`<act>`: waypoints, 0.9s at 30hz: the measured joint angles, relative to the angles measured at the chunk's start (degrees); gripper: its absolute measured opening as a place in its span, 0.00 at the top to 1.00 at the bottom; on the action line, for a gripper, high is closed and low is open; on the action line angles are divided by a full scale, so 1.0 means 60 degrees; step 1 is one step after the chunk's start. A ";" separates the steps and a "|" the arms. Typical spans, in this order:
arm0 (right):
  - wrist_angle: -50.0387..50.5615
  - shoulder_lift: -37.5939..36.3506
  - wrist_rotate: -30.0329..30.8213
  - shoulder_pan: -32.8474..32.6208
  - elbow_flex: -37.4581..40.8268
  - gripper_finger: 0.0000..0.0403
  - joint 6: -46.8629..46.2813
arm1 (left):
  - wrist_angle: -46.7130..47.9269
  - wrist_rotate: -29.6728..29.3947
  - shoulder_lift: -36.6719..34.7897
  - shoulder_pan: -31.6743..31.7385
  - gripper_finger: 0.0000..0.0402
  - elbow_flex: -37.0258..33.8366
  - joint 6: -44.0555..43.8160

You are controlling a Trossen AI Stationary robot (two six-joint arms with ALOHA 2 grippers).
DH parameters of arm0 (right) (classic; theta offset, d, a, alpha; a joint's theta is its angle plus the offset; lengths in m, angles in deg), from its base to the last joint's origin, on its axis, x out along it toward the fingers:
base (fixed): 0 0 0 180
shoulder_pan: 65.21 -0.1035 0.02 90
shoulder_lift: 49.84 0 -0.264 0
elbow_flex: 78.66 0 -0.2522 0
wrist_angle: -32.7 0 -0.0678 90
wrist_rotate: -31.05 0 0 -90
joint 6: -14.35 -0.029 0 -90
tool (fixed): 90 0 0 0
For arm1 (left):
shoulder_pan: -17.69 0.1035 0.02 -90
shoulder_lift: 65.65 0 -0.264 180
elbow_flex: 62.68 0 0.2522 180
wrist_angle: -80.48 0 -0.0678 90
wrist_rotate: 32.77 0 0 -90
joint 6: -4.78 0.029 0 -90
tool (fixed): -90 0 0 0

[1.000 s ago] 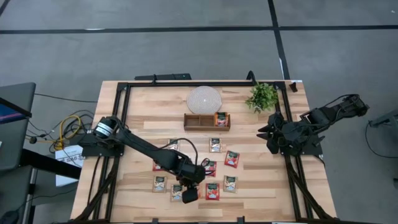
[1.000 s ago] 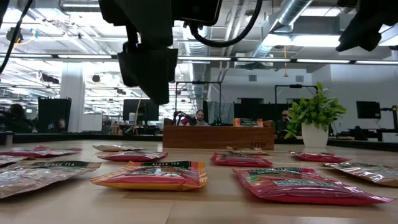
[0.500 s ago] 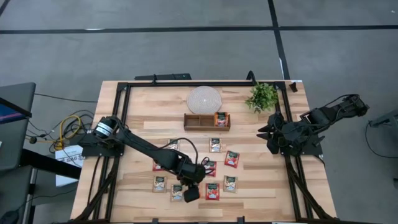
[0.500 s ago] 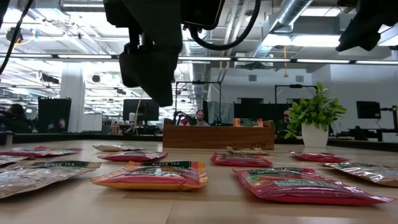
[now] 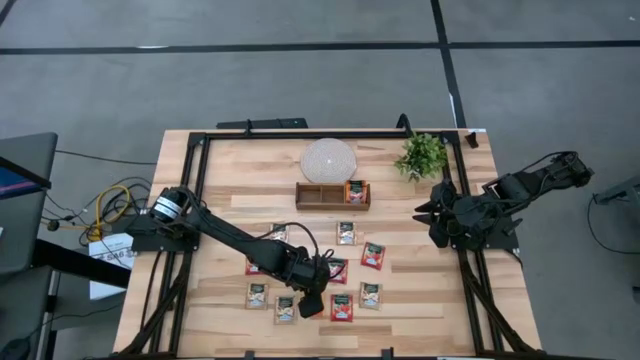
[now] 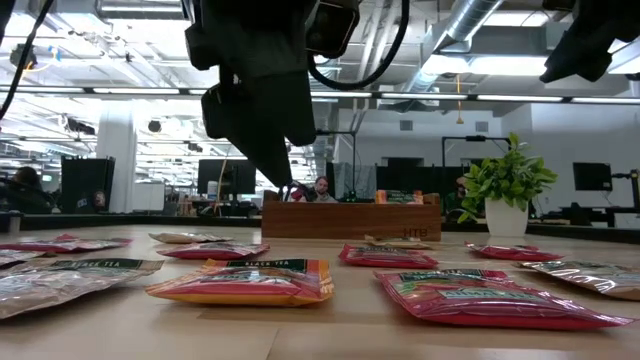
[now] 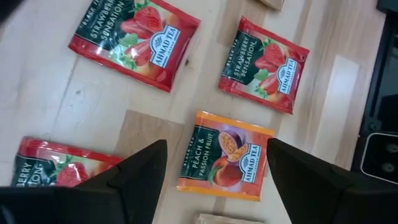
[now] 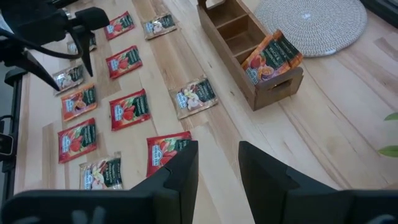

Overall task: Pick & Place Tea
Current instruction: Put the orange tea bag into the right compartment of the wooden organizer

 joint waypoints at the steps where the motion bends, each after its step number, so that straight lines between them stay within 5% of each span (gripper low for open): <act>1: -0.0003 0.0000 0.0000 0.0000 0.0000 0.73 0.0000 | -0.0001 -0.0029 -0.0003 0.0000 0.33 0.0000 0.0000; 27: -0.0007 0.0000 0.0007 0.0000 0.0000 0.73 0.0000 | 0.0139 -0.0606 0.0645 0.0011 0.33 0.0000 0.1335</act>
